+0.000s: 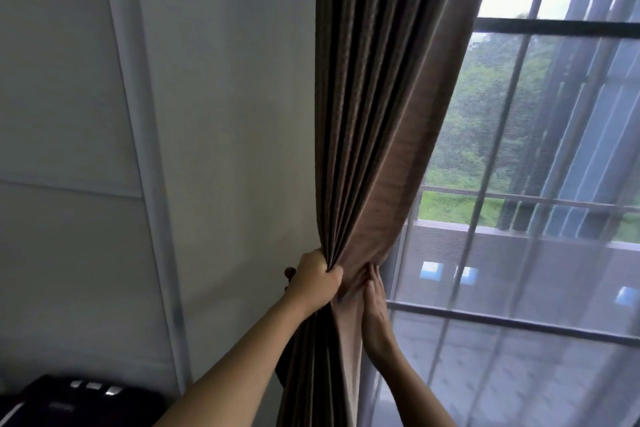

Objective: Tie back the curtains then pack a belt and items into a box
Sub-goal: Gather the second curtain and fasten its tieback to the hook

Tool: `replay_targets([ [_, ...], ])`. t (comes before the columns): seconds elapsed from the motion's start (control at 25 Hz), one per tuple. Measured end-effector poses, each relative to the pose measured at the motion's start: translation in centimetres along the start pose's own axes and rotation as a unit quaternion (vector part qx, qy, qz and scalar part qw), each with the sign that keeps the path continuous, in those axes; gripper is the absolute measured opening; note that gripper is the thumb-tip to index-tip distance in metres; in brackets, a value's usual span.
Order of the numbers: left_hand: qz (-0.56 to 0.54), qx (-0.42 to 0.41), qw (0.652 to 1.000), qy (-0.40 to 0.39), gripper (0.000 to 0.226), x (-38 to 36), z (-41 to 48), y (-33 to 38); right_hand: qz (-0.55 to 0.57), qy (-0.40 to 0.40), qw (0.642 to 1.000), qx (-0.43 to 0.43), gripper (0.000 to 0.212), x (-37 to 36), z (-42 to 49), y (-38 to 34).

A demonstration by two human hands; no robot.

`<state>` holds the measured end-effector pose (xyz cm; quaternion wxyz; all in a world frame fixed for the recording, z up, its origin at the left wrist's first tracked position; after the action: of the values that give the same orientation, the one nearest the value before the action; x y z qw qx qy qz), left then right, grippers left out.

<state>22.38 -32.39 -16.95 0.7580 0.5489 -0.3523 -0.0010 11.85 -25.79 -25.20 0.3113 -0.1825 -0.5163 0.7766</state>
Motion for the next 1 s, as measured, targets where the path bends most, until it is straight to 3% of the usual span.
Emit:
replay_targets([
  [0.12, -0.064, 0.029, 0.997, -0.013, 0.011, 0.4, 0.5, -1.2, 0.015, 0.008, 0.999, 0.036, 0.036, -0.6, 2.6, -3.2],
  [0.2, -0.082, 0.037, 0.995, -0.034, 0.031, 0.7, 0.8, -1.9, 0.035, 0.014, 0.999, 0.026, 0.047, -1.2, 3.7, -4.0],
  [0.28, -0.094, 0.037, 0.992, -0.07, 0.036, 0.9, 0.6, -2.1, 0.057, 0.013, 0.998, -0.022, 0.056, -1.8, 3.9, -4.2],
  [0.48, -0.136, 0.011, 0.982, -0.127, 0.033, 1.7, 0.0, -1.7, 0.13, 0.001, 0.991, -0.037, 0.035, -2.7, 3.3, -6.2],
  [0.64, -0.076, -0.015, 0.994, -0.074, 0.036, 1.4, 0.4, -1.5, 0.127, -0.002, 0.991, -0.03, 0.04, -2.4, 3.3, -6.8],
  [0.8, 0.09, -0.044, 0.995, -0.023, 0.037, 1.3, 0.8, -0.4, 0.117, 0.0, 0.992, -0.045, 0.044, -1.5, 3.1, -6.1],
  [0.88, 0.153, -0.03, 0.987, -0.032, 0.038, 1.5, 0.9, -0.2, 0.111, -0.009, 0.992, -0.064, 0.041, -1.5, 2.4, -5.4],
  [1.0, 0.123, -0.014, 0.988, -0.089, 0.047, 1.4, 1.3, -0.6, 0.09, -0.008, 0.992, -0.085, 0.035, -2.0, 1.4, -4.4],
])
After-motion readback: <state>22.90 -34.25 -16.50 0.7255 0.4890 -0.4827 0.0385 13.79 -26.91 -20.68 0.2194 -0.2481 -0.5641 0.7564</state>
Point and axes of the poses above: each hand's wrist, its own z-axis towards the middle knuckle, its own x-axis out of the back of the hand, y = z × x, the point moved 5 cm from there along z, towards the middle knuckle, and after that the axes turned 5 degrees about x, right-handed, at the moved point
